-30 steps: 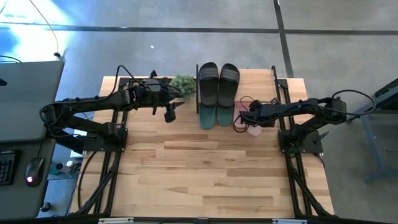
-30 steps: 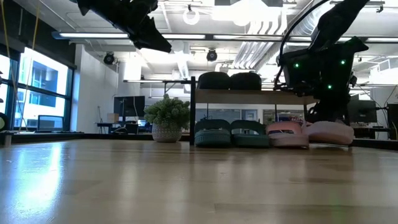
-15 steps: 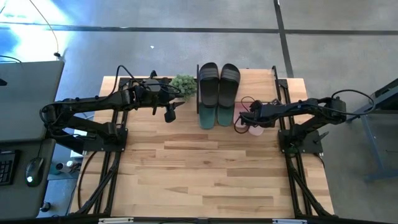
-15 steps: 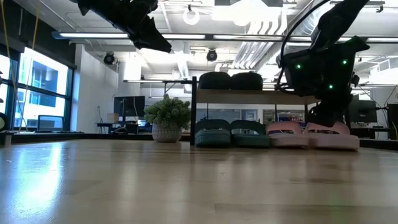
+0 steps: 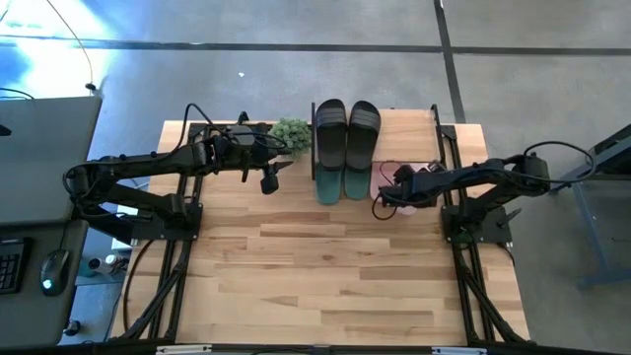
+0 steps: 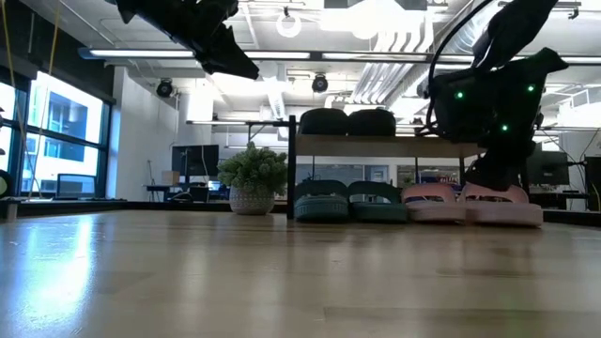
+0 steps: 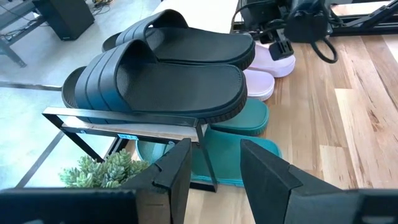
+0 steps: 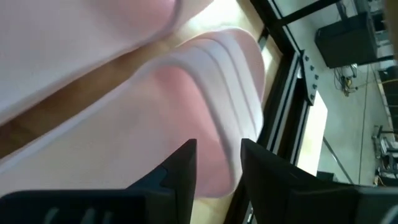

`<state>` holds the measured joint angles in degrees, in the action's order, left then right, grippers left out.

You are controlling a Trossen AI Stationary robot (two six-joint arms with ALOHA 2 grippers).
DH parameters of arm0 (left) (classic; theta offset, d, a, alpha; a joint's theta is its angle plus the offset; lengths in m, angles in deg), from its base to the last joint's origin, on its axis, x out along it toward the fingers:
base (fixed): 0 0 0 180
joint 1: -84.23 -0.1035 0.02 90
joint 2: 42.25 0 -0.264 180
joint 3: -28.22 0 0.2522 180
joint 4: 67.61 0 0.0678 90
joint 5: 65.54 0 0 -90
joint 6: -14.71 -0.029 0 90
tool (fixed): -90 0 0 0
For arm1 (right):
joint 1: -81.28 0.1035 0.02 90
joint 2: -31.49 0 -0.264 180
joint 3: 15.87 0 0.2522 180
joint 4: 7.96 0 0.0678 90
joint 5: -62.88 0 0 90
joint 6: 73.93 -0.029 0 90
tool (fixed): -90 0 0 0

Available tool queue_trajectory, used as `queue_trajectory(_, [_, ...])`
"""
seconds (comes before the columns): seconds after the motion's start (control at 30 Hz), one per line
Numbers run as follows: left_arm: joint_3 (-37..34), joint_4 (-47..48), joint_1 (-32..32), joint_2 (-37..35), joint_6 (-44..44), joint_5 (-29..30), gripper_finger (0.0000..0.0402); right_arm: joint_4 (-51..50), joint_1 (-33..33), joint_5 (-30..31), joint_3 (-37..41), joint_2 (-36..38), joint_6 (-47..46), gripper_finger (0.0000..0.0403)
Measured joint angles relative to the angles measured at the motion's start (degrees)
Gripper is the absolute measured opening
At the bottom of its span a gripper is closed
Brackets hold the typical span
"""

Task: Pick and place slides into the shelf
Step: Put the pink slide under the shelf

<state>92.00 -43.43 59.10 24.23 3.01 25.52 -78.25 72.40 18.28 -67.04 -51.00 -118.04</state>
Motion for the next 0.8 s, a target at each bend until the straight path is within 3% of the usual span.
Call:
queue_trajectory(0.23, [0.0,0.0,0.0,0.0,0.0,0.0,0.0122,-2.7,4.2,-1.1,-0.5,0.0,-3.6,0.0114])
queue_trajectory(0.5, [0.0,0.0,0.0,0.0,0.0,0.0,0.0122,-12.6,10.4,-2.4,-8.7,0.1,-9.0,0.0114])
queue_trajectory(0.67, [0.0,0.0,0.0,0.0,0.0,0.0,0.0122,-15.9,14.3,-14.7,-15.5,0.1,-7.3,0.0106])
queue_trajectory(0.8, [0.0,0.0,0.0,0.0,0.0,0.0,0.0122,-18.1,18.1,-22.2,-21.7,0.4,-6.5,0.0064])
